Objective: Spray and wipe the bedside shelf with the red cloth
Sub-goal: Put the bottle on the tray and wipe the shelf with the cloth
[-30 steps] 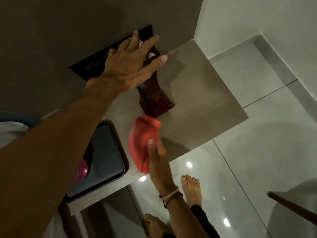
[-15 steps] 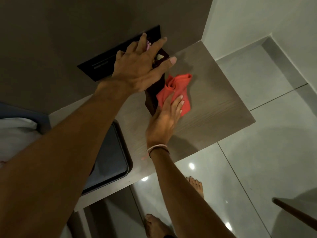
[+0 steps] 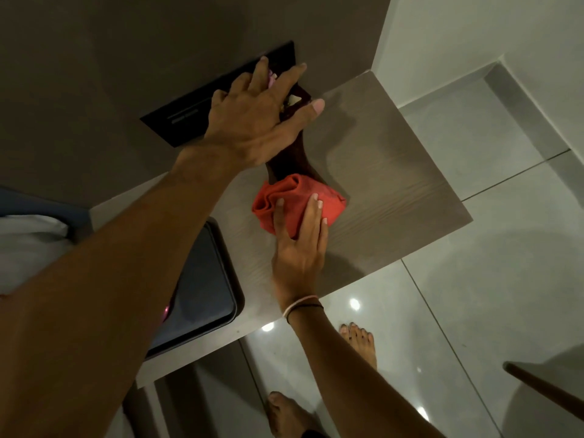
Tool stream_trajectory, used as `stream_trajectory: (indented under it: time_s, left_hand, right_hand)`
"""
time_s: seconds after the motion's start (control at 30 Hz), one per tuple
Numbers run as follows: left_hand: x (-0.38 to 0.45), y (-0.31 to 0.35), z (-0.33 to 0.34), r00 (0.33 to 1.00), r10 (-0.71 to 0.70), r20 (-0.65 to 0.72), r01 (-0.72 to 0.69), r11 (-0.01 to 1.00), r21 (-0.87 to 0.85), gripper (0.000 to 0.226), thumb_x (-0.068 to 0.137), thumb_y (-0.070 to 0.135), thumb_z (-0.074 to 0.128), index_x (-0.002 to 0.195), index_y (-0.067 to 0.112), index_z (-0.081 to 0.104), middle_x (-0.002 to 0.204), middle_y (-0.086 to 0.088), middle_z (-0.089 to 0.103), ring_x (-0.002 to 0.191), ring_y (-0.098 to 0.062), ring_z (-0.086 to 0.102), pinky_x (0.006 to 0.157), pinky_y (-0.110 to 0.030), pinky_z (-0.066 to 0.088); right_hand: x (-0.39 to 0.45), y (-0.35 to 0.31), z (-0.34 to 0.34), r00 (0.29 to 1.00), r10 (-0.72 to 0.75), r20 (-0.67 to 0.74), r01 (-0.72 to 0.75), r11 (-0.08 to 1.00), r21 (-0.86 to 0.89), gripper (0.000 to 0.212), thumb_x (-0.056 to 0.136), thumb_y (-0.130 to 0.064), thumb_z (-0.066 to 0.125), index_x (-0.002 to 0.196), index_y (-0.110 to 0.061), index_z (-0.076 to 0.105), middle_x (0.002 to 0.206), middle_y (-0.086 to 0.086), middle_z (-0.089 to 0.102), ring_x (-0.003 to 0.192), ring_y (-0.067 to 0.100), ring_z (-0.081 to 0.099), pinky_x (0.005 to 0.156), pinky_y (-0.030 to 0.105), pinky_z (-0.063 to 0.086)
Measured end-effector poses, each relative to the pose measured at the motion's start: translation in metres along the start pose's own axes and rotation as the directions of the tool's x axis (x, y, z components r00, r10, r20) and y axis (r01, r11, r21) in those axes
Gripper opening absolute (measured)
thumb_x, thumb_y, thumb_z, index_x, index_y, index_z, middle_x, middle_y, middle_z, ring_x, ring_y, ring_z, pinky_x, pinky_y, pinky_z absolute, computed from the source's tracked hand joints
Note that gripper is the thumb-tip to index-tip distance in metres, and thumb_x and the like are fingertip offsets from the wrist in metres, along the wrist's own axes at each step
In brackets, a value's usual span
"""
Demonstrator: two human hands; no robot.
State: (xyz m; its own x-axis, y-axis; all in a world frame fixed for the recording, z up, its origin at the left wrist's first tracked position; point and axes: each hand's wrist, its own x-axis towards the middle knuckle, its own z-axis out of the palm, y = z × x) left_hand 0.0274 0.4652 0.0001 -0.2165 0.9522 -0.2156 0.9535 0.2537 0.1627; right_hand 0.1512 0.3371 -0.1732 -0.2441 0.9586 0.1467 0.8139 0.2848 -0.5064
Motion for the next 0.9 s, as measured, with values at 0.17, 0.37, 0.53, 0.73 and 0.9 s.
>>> stream_trajectory:
  time_s: [0.17,0.37,0.53,0.73,0.9]
  left_hand:
    - [-0.002,0.002,0.001,1.0,0.003,0.0,-0.003,1.0,-0.004,0.075,0.093,0.078,0.023,0.16,0.046,0.016,0.173,-0.012,0.012,0.157,-0.037,0.02,0.123,-0.066,0.021]
    - [-0.007,0.005,0.003,1.0,0.017,-0.024,-0.017,1.0,0.025,0.074,0.095,0.077,0.026,0.161,0.044,0.018,0.173,-0.013,0.012,0.157,-0.037,0.019,0.123,-0.066,0.019]
    - [-0.029,0.015,0.012,0.993,0.086,-0.084,-0.077,0.992,0.101,0.077,0.094,0.077,0.024,0.161,0.041,0.02,0.173,-0.015,0.015,0.156,-0.037,0.023,0.121,-0.065,0.025]
    - [-0.053,0.029,0.028,0.987,0.103,-0.125,-0.077,0.977,0.198,0.082,0.09,0.079,0.014,0.163,0.041,0.012,0.174,-0.015,0.008,0.157,-0.035,0.022,0.121,-0.062,0.024]
    - [-0.06,0.034,0.04,0.979,0.103,-0.178,-0.067,0.978,0.199,0.083,0.091,0.08,0.015,0.164,0.039,0.015,0.174,-0.017,0.01,0.159,-0.034,0.02,0.124,-0.061,0.018]
  right_hand:
    - [-0.004,0.003,-0.004,0.999,-0.035,0.038,0.037,0.998,-0.051,0.054,0.099,-0.013,0.063,0.151,-0.025,0.055,0.158,0.032,0.045,0.149,0.048,0.041,0.114,0.063,0.046]
    - [-0.02,0.009,-0.039,0.986,0.02,0.166,-0.045,0.988,0.149,0.038,0.098,-0.01,0.07,0.136,-0.009,0.069,0.147,0.028,0.059,0.14,0.048,0.053,0.113,0.066,0.046]
    - [-0.01,0.043,-0.11,0.785,0.246,0.568,-0.608,0.475,0.636,0.026,0.111,-0.015,0.046,0.129,-0.009,0.064,0.116,0.005,0.07,0.106,0.005,0.069,0.092,0.032,0.056]
    - [0.01,0.085,-0.172,0.507,0.29,0.812,-0.768,-0.276,0.578,0.047,0.094,-0.032,0.058,0.136,-0.012,0.062,0.131,0.012,0.076,0.119,0.035,0.072,0.091,0.045,0.059]
    - [0.017,0.106,-0.186,0.512,0.179,0.84,-0.784,-0.303,0.542,0.041,0.103,-0.03,0.047,0.137,-0.015,0.063,0.133,0.01,0.075,0.118,0.031,0.074,0.09,0.048,0.062]
